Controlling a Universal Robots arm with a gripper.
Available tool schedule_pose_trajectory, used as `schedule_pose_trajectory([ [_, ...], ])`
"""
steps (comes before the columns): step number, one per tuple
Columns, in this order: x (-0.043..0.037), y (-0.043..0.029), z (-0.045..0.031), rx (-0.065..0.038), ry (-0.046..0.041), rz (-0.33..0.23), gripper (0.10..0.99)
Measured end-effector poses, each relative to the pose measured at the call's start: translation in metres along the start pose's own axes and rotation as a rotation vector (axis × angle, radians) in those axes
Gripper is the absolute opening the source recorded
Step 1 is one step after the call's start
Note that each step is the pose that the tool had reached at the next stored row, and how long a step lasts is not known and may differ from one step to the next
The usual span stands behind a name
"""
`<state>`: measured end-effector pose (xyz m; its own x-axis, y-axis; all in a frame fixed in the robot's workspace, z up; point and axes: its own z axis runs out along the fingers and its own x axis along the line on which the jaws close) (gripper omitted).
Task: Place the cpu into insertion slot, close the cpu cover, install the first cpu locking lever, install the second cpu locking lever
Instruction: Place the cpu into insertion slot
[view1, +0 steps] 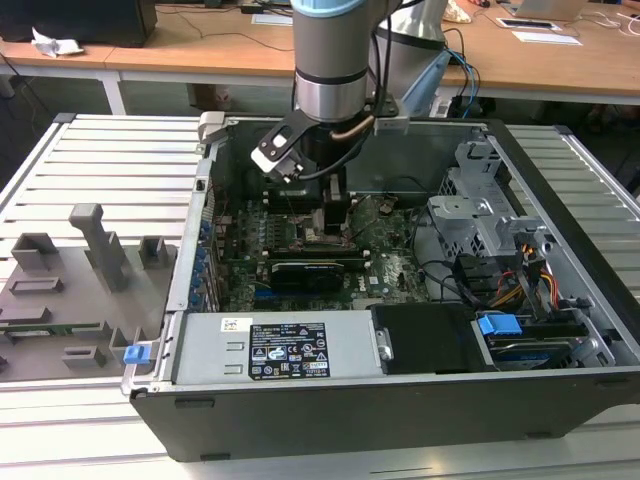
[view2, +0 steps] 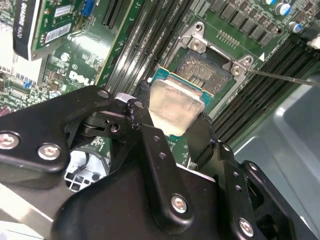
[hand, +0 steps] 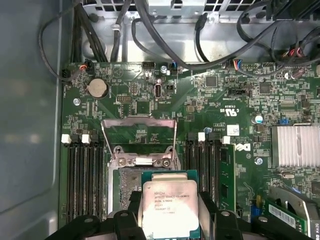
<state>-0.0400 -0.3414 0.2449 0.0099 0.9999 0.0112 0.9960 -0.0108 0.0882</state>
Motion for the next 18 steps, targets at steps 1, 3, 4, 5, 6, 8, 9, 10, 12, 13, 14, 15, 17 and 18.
schedule_pose_trajectory([
  [1,0.0000,0.0000,0.0006,0.000,0.0001,0.000,0.533],
  [3,0.0001,-0.0003,0.0022,0.000,0.0001,0.000,0.533],
  [4,0.0006,-0.0005,0.0033,0.000,0.0001,0.000,0.533],
  [5,0.0017,-0.0007,0.0048,-0.001,0.0003,0.000,0.533],
  [6,0.0029,-0.0009,0.0062,0.000,0.0003,0.000,0.533],
  [8,0.0051,-0.0020,0.0092,0.000,0.0005,0.000,0.533],
  [9,0.0058,-0.0027,0.0105,-0.001,0.0005,0.000,0.533],
  [10,0.0067,-0.0035,0.0115,0.000,0.0003,0.000,0.533],
  [12,0.0089,-0.0051,0.0142,-0.001,0.0005,0.000,0.533],
  [13,0.0096,-0.0053,0.0153,-0.001,0.0004,0.000,0.533],
  [14,0.0097,-0.0055,0.0172,-0.001,0.0006,0.000,0.533],
  [15,0.0099,-0.0057,0.0189,-0.001,0.0006,0.000,0.533],
  [17,0.0110,-0.0061,0.0200,0.000,0.0004,0.000,0.533],
  [18,0.0118,-0.0063,0.0209,0.000,0.0003,0.002,0.533],
])
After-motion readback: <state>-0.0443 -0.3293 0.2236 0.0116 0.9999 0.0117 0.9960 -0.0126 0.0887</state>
